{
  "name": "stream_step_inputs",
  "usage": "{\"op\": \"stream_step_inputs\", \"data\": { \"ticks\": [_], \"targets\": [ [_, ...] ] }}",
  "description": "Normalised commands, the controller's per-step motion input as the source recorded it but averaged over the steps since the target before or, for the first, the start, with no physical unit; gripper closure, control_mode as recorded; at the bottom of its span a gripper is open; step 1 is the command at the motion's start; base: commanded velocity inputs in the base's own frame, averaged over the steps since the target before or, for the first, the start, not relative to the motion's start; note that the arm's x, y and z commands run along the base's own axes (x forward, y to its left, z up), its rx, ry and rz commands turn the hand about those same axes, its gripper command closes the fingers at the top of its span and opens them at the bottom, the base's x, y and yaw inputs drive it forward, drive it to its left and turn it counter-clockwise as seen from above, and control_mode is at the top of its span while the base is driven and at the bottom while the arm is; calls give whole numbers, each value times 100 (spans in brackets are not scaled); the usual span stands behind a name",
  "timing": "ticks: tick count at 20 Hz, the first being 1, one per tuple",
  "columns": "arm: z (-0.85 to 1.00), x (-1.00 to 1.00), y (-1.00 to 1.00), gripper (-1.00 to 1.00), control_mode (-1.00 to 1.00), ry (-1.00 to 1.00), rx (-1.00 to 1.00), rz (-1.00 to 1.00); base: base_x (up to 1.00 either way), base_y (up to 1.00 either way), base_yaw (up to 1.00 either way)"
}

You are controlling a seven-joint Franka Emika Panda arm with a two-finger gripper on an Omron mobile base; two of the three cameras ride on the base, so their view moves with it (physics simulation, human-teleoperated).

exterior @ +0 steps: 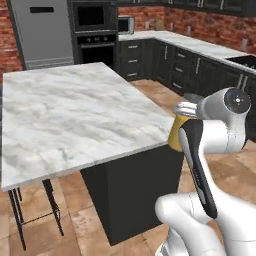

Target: Place the pitcher and cup on the dining counter for serving.

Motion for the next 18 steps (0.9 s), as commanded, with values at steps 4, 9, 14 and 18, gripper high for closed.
{"op": "stream_step_inputs", "data": {
  "ticks": [4, 9, 14, 18],
  "targets": [
    [0, 0, 0, 100, 100, 0, 0, 0, 44, -2, 87],
    [0, 0, 0, 100, 100, 0, 0, 0, 45, -21, 34],
    [0, 0, 0, 100, 100, 0, 0, 0, 70, 0, 10],
    [0, 0, 0, 100, 100, 0, 0, 0, 89, 0, 14]
  ]
}}
